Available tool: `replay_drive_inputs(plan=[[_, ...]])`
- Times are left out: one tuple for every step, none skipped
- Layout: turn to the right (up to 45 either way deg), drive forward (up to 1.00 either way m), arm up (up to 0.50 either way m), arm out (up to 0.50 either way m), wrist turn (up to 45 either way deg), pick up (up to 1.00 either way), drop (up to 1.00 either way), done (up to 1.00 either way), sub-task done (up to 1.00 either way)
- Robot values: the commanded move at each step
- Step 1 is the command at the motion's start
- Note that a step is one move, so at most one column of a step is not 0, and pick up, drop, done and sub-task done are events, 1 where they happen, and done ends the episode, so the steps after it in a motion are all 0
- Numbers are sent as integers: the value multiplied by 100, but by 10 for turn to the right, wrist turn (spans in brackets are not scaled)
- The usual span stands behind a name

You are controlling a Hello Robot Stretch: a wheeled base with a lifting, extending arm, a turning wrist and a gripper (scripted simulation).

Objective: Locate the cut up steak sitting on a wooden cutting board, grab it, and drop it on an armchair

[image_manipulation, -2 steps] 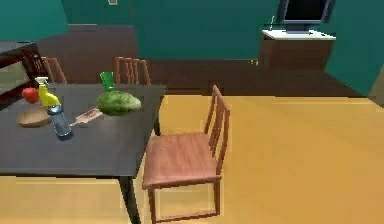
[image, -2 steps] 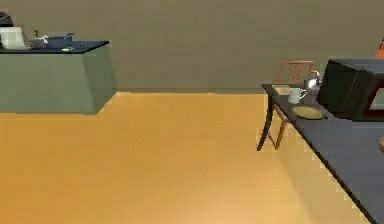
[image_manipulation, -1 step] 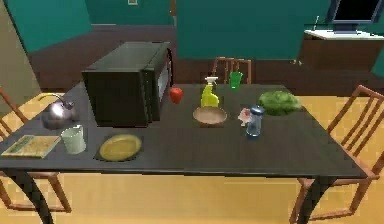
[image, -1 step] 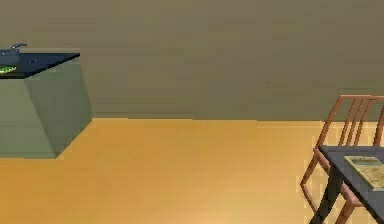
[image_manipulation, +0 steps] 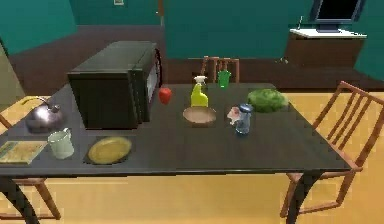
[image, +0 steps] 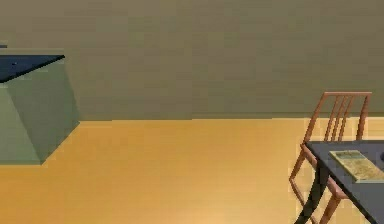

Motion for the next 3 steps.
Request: replay_drive_inputs(plan=[[0, 30, 0, 0, 0, 0, 0, 0, 0], [240, 0, 0, 0, 0, 0, 0, 0, 0], [30, 0, 0, 0, 0, 0, 0, 0, 0]])
